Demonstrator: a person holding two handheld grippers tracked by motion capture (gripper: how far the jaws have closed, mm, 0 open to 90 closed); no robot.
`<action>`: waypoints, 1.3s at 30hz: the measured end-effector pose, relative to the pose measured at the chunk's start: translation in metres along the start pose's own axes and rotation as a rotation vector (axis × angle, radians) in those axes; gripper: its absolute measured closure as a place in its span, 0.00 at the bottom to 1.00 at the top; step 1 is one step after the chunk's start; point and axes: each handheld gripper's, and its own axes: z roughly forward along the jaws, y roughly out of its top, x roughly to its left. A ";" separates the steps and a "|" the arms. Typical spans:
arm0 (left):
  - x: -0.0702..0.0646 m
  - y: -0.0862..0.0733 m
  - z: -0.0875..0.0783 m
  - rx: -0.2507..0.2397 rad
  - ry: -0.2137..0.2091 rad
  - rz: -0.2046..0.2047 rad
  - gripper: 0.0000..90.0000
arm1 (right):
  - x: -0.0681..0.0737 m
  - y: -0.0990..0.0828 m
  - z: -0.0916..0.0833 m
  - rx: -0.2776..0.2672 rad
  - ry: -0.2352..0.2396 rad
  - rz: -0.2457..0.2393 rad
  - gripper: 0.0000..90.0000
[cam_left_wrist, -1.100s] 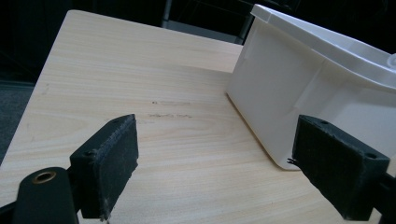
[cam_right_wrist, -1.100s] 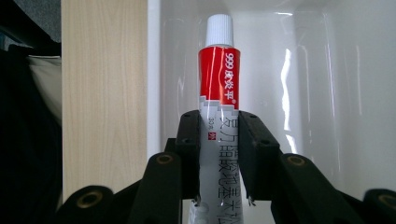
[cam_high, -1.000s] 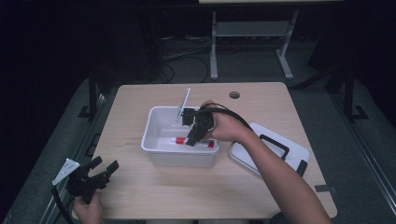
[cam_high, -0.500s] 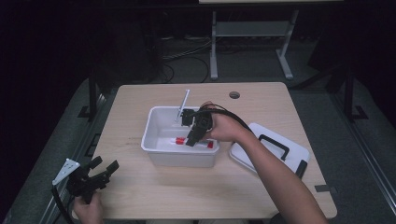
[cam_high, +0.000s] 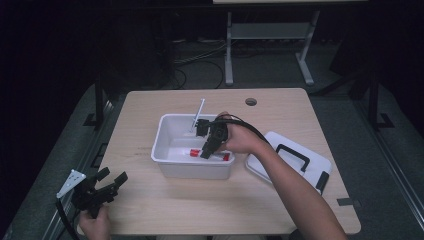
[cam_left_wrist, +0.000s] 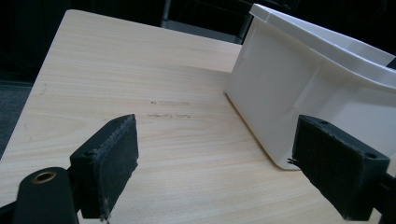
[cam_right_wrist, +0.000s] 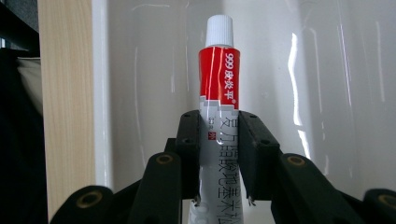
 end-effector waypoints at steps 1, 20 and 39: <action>0.000 0.000 0.000 -0.001 0.000 -0.001 0.15 | 0.000 0.000 0.001 0.002 0.000 0.002 0.79; 0.000 0.000 0.000 -0.003 -0.002 -0.001 0.15 | -0.005 0.001 0.013 0.015 0.012 0.012 0.79; 0.000 0.000 0.001 0.002 -0.002 0.000 0.15 | -0.008 -0.003 0.022 0.020 0.028 0.034 0.78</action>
